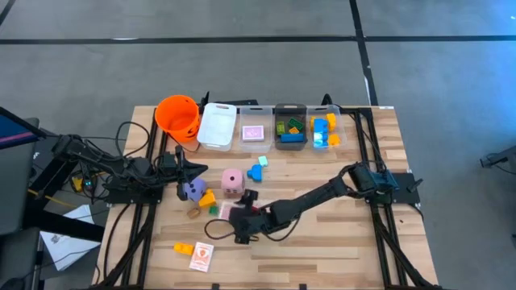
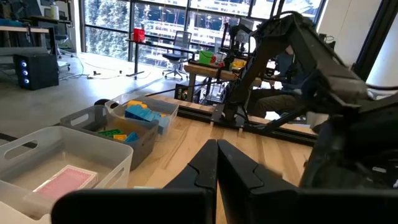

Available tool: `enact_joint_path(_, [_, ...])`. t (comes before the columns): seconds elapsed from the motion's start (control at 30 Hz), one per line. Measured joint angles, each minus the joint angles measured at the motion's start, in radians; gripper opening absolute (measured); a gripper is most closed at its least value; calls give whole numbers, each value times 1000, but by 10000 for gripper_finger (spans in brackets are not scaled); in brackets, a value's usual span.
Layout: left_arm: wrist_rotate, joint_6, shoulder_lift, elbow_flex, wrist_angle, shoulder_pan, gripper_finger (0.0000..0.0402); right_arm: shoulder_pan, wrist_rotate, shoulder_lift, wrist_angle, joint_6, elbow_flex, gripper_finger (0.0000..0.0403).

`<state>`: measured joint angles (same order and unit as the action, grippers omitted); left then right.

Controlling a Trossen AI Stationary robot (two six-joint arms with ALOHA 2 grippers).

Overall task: Pick & Place Toys
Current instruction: Put the red game card into the left transparent bin

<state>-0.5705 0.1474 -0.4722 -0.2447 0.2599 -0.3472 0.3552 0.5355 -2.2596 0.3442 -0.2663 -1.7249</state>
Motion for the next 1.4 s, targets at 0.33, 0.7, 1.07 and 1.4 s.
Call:
enact_joint_path(0.33, [0, 0, 0, 0, -1, 0, 0, 2, 295, 147, 228, -49, -1, 306])
enact_joint_path(0.7, [0, 0, 0, 0, -11, 0, 0, -97, 383, 276, 423, -163, -2, 312])
enact_joint_path(1.07, [0, 0, 0, 0, -11, 0, 0, -367, 303, 280, 312, -310, -4, 312])
enact_joint_path(1.4, [21, 51, 0, 0, -54, 0, 0, -525, 251, 246, 297, -302, -3, 334])
